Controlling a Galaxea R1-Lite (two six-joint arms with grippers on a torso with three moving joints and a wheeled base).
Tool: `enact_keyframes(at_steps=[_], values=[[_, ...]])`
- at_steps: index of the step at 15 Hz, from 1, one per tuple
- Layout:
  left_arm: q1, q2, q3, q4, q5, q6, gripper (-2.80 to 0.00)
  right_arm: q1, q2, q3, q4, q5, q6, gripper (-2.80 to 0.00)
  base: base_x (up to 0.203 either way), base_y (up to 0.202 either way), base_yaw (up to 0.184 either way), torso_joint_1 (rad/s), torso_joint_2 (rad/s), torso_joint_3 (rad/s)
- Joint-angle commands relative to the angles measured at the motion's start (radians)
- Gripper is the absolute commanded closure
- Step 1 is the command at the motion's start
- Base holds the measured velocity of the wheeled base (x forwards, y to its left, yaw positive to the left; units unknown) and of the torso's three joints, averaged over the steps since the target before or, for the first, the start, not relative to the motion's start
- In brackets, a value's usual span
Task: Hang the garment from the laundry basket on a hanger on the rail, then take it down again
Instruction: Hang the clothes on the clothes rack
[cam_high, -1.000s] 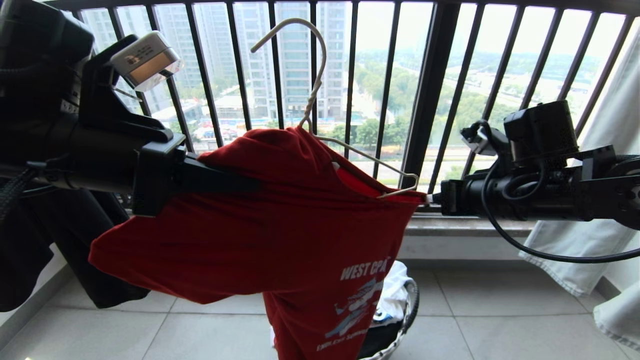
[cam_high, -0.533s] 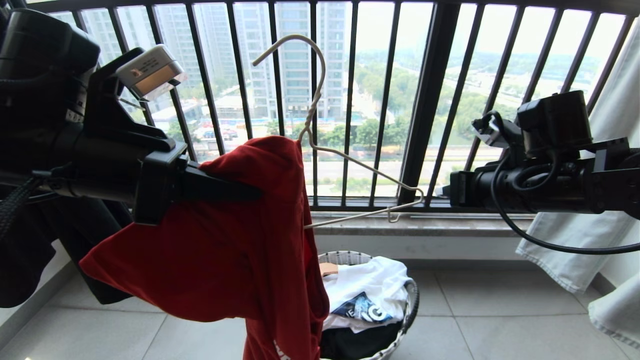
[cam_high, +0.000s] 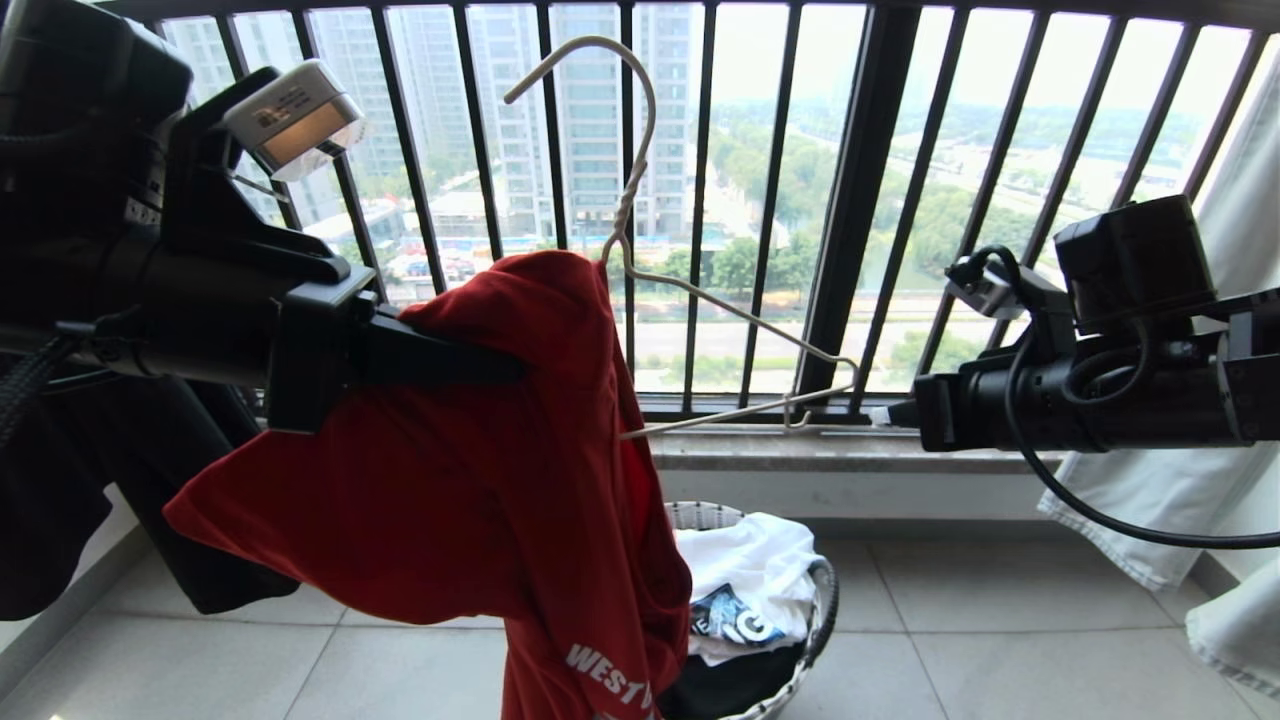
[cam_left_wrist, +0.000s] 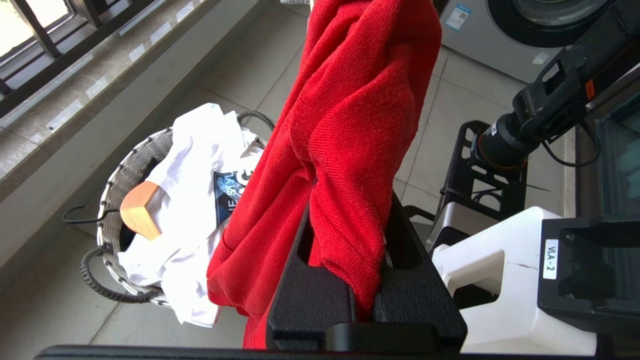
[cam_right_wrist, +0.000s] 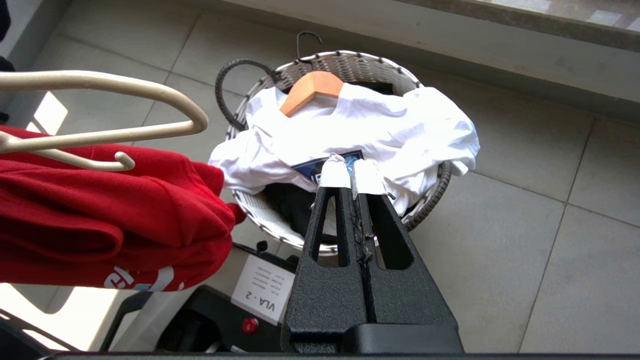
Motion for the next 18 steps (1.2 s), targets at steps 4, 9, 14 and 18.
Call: enact_keyframes(at_steps=[4, 9, 14, 18], values=[[-0.009, 0.032, -0.033, 0.002, -0.008, 0.0, 0.0, -0.013, -0.127, 0.115, -0.032, -0.01, -0.054, 0.0, 0.0, 0.0, 0.0, 0.0, 0.0, 0.0], [-0.009, 0.056, -0.048, 0.003, -0.005, -0.01, 0.0, -0.036, -0.146, 0.13, -0.031, -0.138, -0.077, 0.0, 0.0, 0.0, 0.0, 0.0, 0.0, 0.0], [-0.009, 0.06, -0.056, 0.003, -0.005, -0.012, 0.0, -0.038, -0.113, 0.164, -0.081, -0.293, -0.129, 0.0, 0.0, 0.0, 0.0, 0.0, 0.0, 0.0], [0.001, 0.055, -0.059, 0.003, -0.004, -0.043, 0.0, -0.04, -0.117, 0.207, -0.084, -0.303, -0.131, 0.0, 0.0, 0.0, 0.0, 0.0, 0.0, 0.0]])
